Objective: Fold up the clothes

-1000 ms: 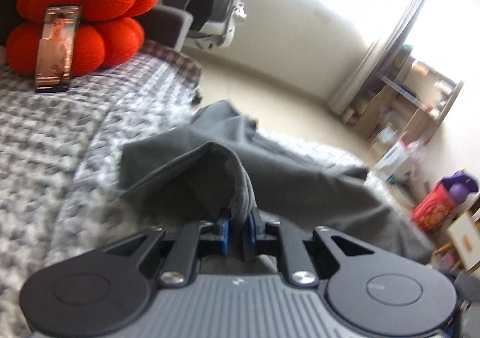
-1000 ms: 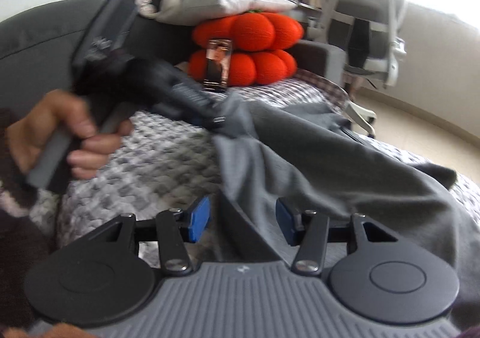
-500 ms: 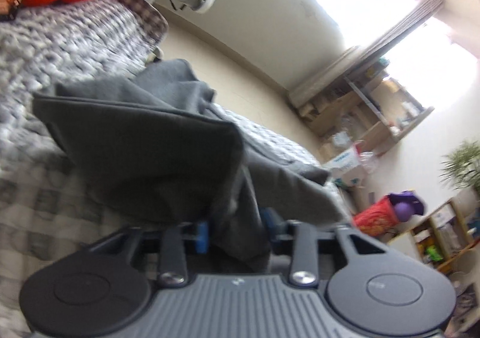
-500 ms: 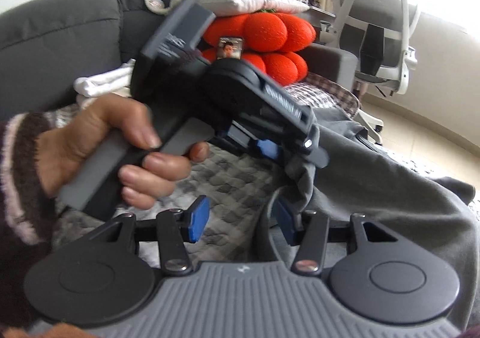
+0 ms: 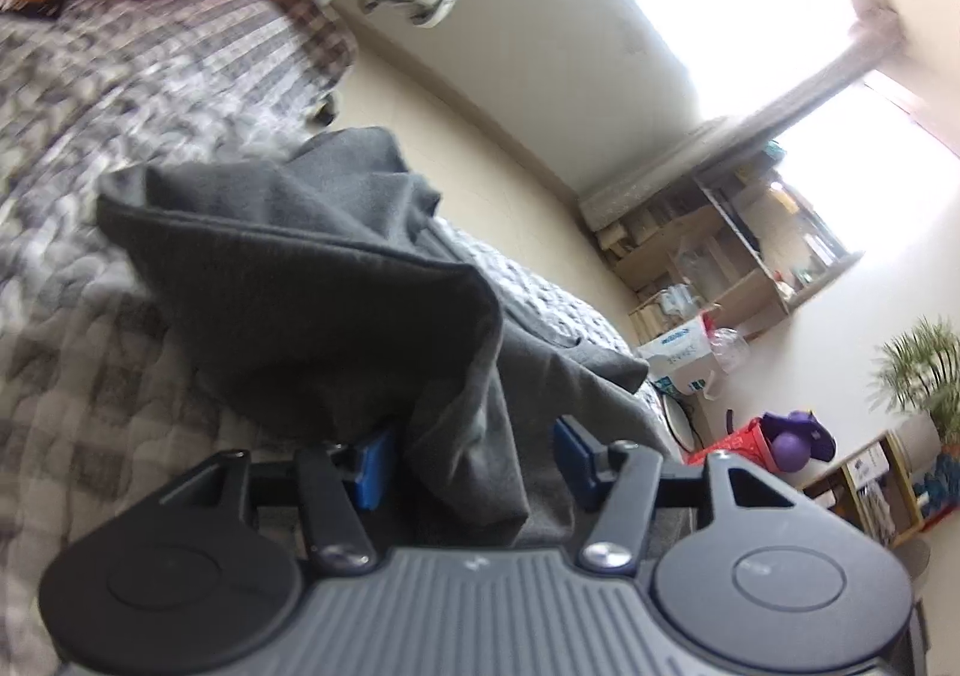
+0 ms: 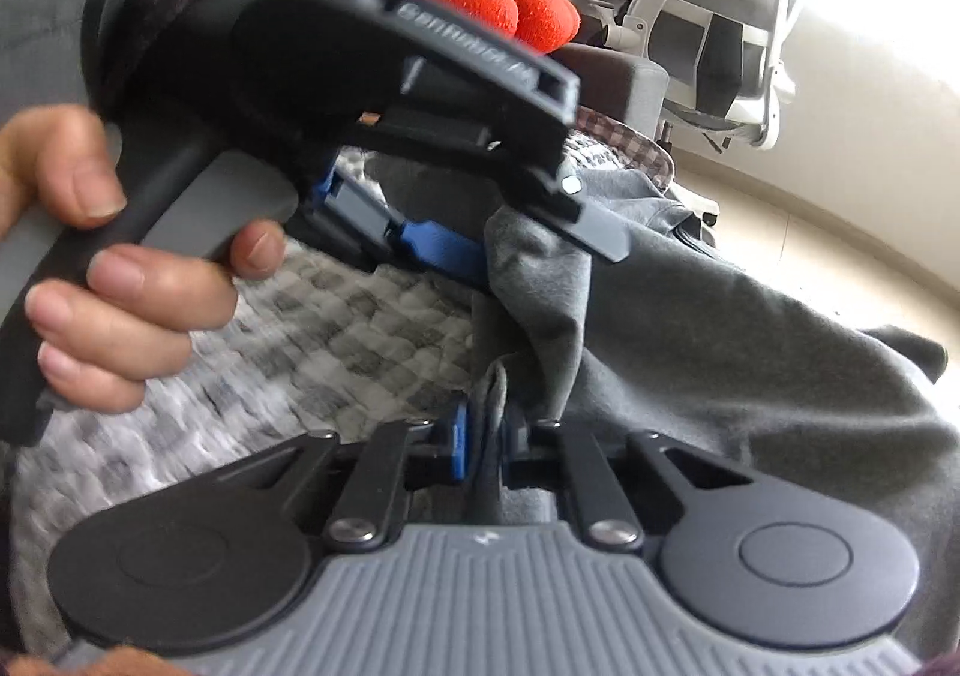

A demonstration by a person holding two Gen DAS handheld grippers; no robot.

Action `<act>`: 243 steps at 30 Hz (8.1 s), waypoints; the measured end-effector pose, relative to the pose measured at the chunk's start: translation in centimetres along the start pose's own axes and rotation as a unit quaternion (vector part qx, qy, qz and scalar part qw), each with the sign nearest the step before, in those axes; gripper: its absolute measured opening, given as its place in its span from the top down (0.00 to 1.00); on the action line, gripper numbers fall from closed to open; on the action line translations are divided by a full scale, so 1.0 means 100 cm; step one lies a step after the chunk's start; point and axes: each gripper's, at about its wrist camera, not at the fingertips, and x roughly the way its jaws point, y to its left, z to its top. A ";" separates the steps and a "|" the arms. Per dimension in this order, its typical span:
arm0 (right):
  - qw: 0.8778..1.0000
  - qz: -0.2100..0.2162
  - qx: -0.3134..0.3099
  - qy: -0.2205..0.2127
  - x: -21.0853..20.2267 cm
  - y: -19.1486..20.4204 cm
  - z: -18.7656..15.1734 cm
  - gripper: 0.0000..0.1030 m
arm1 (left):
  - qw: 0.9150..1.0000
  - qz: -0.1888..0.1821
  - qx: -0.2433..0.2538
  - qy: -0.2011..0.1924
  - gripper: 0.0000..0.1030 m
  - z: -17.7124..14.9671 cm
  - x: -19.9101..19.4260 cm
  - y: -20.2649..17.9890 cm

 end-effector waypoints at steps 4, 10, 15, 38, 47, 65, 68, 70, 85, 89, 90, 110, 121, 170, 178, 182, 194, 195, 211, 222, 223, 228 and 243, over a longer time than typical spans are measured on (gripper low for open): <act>0.998 0.047 0.034 -0.011 -0.013 0.007 0.005 0.93 | 0.999 0.008 -0.033 0.003 0.40 -0.002 -0.021 0.006; 0.994 0.100 0.029 -0.023 -0.030 0.032 0.007 0.93 | 0.997 0.069 -0.030 -0.010 0.39 -0.008 -0.060 0.012; 0.991 0.130 0.012 -0.028 -0.031 0.035 0.011 0.93 | 0.993 0.109 -0.046 -0.031 0.39 -0.010 -0.091 0.023; 0.990 0.104 -0.041 0.081 -0.020 0.041 -0.014 0.92 | 0.991 0.126 -0.018 0.044 0.44 -0.015 -0.066 0.041; 0.993 0.097 -0.009 0.063 -0.038 0.025 -0.012 0.53 | 0.983 0.172 0.029 0.064 0.94 -0.029 -0.061 0.025; 0.987 -0.015 0.160 0.007 -0.142 -0.075 -0.048 0.46 | 0.980 0.183 -0.044 -0.067 0.94 -0.071 -0.168 0.037; 0.978 -0.042 0.204 0.002 -0.157 -0.097 -0.059 0.46 | 0.980 0.186 -0.044 -0.060 0.94 -0.081 -0.172 0.041; 0.970 -0.057 0.238 -0.001 -0.166 -0.111 -0.066 0.46 | 0.979 0.194 -0.041 -0.055 0.94 -0.087 -0.170 0.043; 0.919 -0.127 0.373 0.023 -0.179 -0.178 -0.108 0.49 | 0.979 0.191 -0.047 -0.053 0.91 -0.097 -0.158 0.059; 0.925 -0.132 0.355 0.038 -0.170 -0.178 -0.110 0.53 | 0.979 0.195 -0.036 -0.047 0.87 -0.097 -0.156 0.057; 0.925 -0.131 0.353 0.040 -0.168 -0.178 -0.111 0.54 | 0.979 0.196 -0.034 -0.045 0.86 -0.098 -0.155 0.056; 0.954 -0.135 0.268 0.026 -0.226 -0.131 -0.070 0.94 | 0.982 0.181 -0.009 -0.062 0.95 -0.097 -0.198 0.028; 0.960 -0.112 0.245 0.074 -0.232 -0.107 -0.086 0.93 | 0.980 0.195 0.029 -0.011 0.95 -0.110 -0.213 0.026; 0.962 -0.092 0.242 0.085 -0.107 -0.199 -0.024 0.47 | 0.965 0.229 0.122 0.030 0.48 0.021 -0.086 0.017; 0.962 -0.086 0.252 0.064 -0.080 -0.223 -0.022 0.47 | 0.960 0.227 0.158 0.040 0.48 0.043 -0.048 -0.004; 0.961 -0.081 0.260 0.043 -0.071 -0.235 -0.021 0.47 | 0.957 0.220 0.184 0.049 0.47 0.050 -0.024 -0.021; 0.958 -0.058 0.279 0.009 -0.046 -0.263 -0.031 0.48 | 0.950 0.168 0.244 0.101 0.45 0.054 0.084 -0.084; 0.958 -0.055 0.283 0.006 -0.045 -0.265 -0.033 0.50 | 0.951 0.161 0.244 0.106 0.45 0.055 0.094 -0.090; 0.936 0.000 0.347 -0.068 -0.060 -0.285 -0.064 0.52 | 0.977 0.051 0.115 0.174 0.51 0.072 0.208 -0.107; 0.931 0.003 0.355 -0.081 -0.068 -0.285 -0.069 0.52 | 0.963 0.010 0.239 0.124 0.52 0.069 0.228 -0.131; 0.931 0.003 0.355 -0.082 -0.068 -0.285 -0.069 0.52 | 0.957 0.005 0.263 0.122 0.52 0.068 0.230 -0.134; 0.931 0.002 0.355 -0.083 -0.067 -0.284 -0.070 0.52 | 0.942 -0.023 0.304 0.140 0.51 0.064 0.242 -0.130; 0.944 -0.025 0.321 -0.077 -0.062 -0.270 -0.062 0.51 | 0.899 0.052 0.430 0.062 0.94 0.024 0.211 -0.144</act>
